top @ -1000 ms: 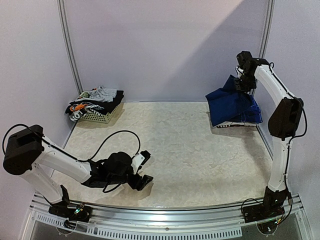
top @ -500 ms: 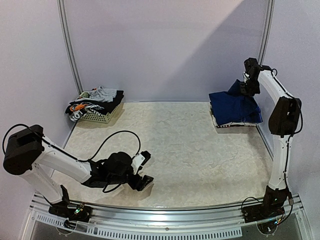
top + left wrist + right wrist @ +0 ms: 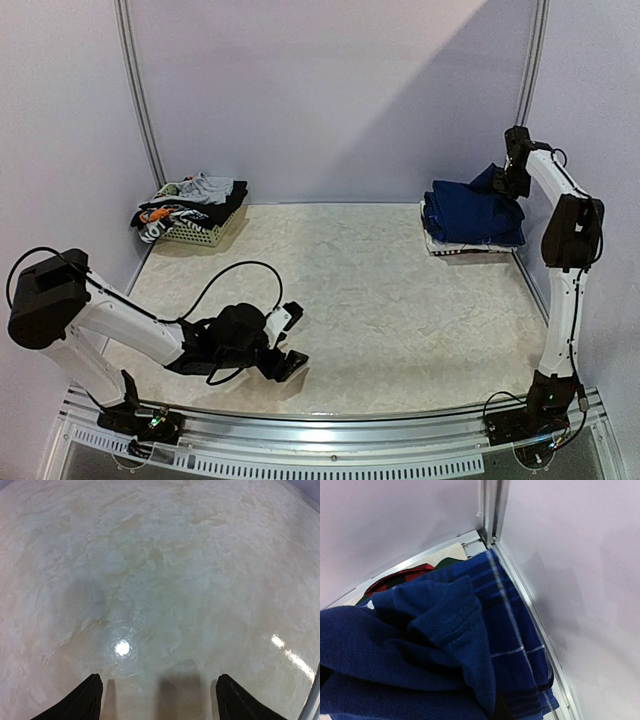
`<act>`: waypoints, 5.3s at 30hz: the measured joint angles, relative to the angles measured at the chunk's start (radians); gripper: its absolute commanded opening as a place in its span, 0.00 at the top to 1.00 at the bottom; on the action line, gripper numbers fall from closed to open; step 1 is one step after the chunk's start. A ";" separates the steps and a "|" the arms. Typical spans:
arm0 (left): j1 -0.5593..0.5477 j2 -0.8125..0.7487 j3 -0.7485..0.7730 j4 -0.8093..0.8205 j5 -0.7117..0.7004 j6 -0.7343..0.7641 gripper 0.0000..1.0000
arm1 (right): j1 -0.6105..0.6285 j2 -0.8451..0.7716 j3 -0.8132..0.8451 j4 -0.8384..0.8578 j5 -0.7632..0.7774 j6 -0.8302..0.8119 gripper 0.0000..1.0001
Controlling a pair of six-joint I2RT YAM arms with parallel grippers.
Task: Fold and stack the mixed laundry pile
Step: Move the square-folded T-shirt to the corner of the board, then smooth out the square-folded T-shirt at the corner of the board, then reset both arms
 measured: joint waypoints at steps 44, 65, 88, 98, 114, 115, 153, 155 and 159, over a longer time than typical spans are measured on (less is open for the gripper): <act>0.000 0.006 0.022 0.023 0.045 -0.029 0.21 | 0.132 -0.220 -0.337 0.249 -0.076 0.149 0.19; 0.000 0.007 0.092 -0.026 0.040 -0.061 0.22 | 0.171 0.230 0.013 0.520 -0.303 0.132 0.42; 0.000 0.031 0.103 -0.051 0.037 -0.068 0.23 | 0.039 -0.105 -0.285 0.562 -0.028 0.107 0.50; 0.000 0.034 0.103 -0.051 0.036 -0.071 0.23 | -0.003 0.021 -0.206 0.547 -0.025 0.134 0.60; 0.000 0.096 0.174 -0.071 0.034 -0.072 0.23 | -0.068 0.261 0.042 0.529 -0.071 0.171 0.53; 0.000 0.098 0.176 -0.074 0.035 -0.072 0.23 | -0.069 0.266 0.046 0.532 -0.076 0.171 0.51; 0.000 -0.268 0.112 -0.279 -0.248 -0.050 0.01 | 0.398 -0.344 -0.458 0.648 0.081 -0.037 0.01; 0.001 -0.302 0.114 -0.306 -0.280 -0.041 0.00 | 0.431 -0.411 -0.529 0.662 0.085 -0.042 0.01; 0.018 -0.354 0.141 -0.363 -0.339 -0.024 0.00 | 0.494 -0.587 -0.710 0.696 0.079 -0.040 0.01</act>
